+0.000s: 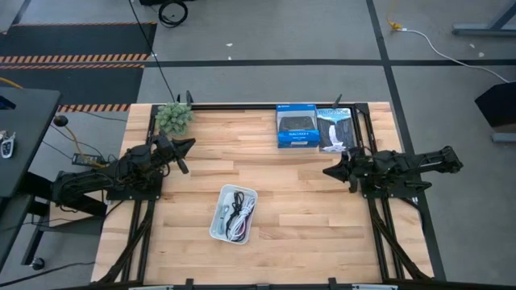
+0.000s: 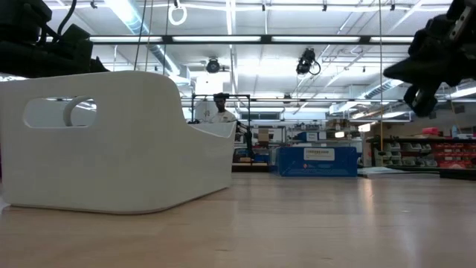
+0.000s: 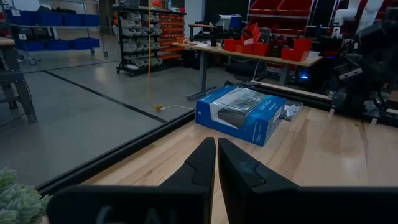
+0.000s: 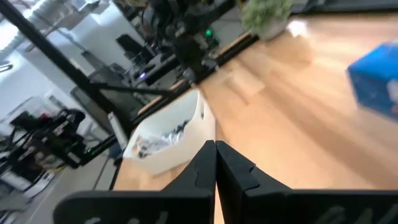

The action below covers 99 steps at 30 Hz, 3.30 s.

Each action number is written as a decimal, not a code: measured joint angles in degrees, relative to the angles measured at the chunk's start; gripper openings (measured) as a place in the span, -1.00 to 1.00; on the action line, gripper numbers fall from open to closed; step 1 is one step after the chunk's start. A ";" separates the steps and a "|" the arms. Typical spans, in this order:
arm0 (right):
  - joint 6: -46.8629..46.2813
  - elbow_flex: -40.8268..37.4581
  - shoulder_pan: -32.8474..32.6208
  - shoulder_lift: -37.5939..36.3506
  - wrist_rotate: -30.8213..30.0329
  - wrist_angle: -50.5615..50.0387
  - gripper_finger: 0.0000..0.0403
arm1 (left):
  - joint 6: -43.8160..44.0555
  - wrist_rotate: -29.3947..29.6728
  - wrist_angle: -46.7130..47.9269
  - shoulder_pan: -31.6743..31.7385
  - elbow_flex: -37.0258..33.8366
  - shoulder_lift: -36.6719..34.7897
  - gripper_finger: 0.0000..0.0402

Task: Pick and place USB-C Cables
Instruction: Return to Home Position

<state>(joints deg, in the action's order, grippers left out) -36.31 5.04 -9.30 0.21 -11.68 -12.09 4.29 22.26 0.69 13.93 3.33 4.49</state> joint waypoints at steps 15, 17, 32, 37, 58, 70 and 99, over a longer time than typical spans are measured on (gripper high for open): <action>-6.41 -0.77 0.02 0.52 1.88 1.77 -0.88 | 0.00 0.00 0.00 0.01 0.02 0.00 -0.88; -6.54 -0.77 0.02 0.52 1.87 1.78 -0.87 | 0.00 0.00 0.00 0.01 0.02 0.00 -0.88; 41.98 -0.77 0.02 0.63 1.72 1.78 -0.88 | 0.00 0.00 0.00 0.02 0.02 0.00 -0.88; 42.07 -0.77 0.02 0.63 1.72 1.78 -0.87 | 0.00 0.00 -0.02 0.00 0.02 0.00 -0.88; 42.07 -0.77 0.02 0.63 1.74 1.78 -0.88 | 0.00 0.00 -0.02 0.00 0.02 0.00 -0.88; 42.04 -0.77 0.02 0.63 1.74 1.78 -0.87 | 0.00 0.00 0.00 0.02 0.02 0.00 -0.88; 42.04 -0.77 0.02 0.63 1.76 1.76 -0.87 | 0.00 0.00 0.00 0.02 0.02 0.00 -0.88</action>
<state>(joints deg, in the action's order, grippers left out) 5.74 4.27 -9.28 0.84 -9.91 -10.32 4.29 22.26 0.69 13.96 3.36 4.49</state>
